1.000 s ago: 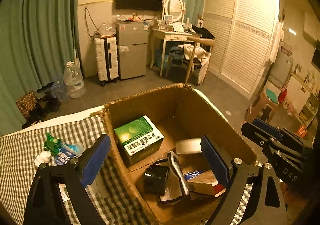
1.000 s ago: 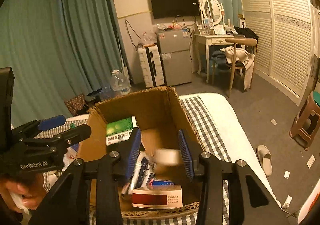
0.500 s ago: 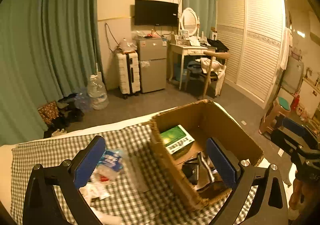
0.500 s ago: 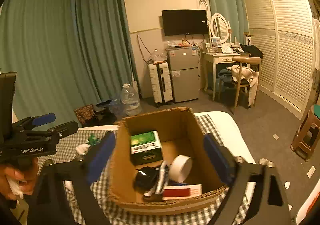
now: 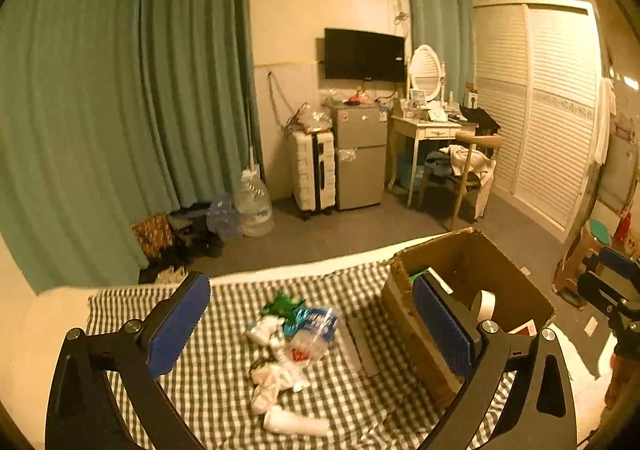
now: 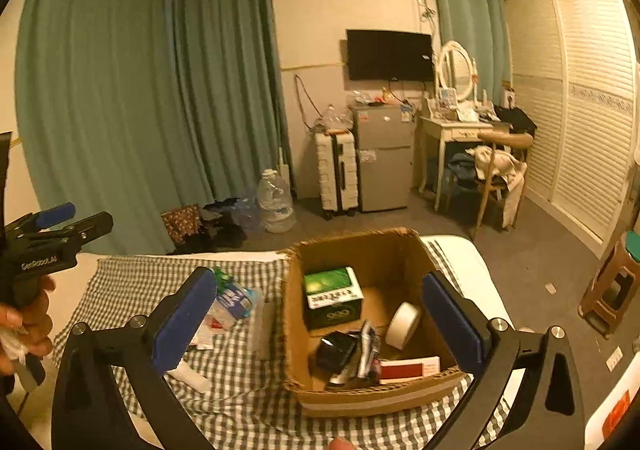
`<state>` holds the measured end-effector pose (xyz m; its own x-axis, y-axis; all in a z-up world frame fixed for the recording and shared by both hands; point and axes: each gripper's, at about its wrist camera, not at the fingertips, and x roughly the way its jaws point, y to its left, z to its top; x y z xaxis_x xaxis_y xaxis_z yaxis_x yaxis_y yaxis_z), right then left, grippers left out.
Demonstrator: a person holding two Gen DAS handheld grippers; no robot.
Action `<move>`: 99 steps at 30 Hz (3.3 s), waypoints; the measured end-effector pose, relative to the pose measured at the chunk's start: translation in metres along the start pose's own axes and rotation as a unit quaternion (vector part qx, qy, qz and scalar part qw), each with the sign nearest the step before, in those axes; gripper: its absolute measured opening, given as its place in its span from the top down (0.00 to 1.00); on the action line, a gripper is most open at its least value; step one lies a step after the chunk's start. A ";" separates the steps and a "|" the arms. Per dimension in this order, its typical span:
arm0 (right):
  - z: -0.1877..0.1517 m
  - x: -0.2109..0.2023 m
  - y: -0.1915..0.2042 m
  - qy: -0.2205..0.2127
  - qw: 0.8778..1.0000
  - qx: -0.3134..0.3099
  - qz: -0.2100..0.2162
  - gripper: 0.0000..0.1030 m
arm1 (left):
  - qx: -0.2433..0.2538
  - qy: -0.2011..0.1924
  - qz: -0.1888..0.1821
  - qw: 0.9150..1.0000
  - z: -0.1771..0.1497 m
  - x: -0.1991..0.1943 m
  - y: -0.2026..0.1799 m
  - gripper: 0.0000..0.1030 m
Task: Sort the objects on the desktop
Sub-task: 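Move both tools back over the remaining items on the bed, then grasp the white lace cloth with left tool while right tool grasps the white plastic item, then lift and carry the lace cloth and white plastic item over the box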
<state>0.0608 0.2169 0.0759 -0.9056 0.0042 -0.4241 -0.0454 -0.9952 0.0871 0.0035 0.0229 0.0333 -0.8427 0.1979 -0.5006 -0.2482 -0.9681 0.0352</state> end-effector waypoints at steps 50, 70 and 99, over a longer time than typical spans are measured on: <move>-0.157 0.253 0.097 0.205 0.976 -0.074 0.024 0.48 | -0.017 0.206 -0.009 0.978 -0.195 0.229 0.085 0.11; -0.193 0.298 0.084 0.267 0.962 -0.051 0.007 0.83 | -0.044 0.246 -0.036 0.968 -0.222 0.260 0.078 0.71; -0.111 0.177 0.134 0.145 0.984 -0.069 0.074 0.85 | -0.052 0.127 0.005 0.990 -0.152 0.136 0.101 0.84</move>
<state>-0.0592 0.0735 -0.0873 -0.7384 -0.1497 -0.6576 0.1540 -0.9867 0.0516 -0.0637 -0.0718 -0.1626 -0.6937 0.1566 -0.7030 -0.1793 -0.9829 -0.0420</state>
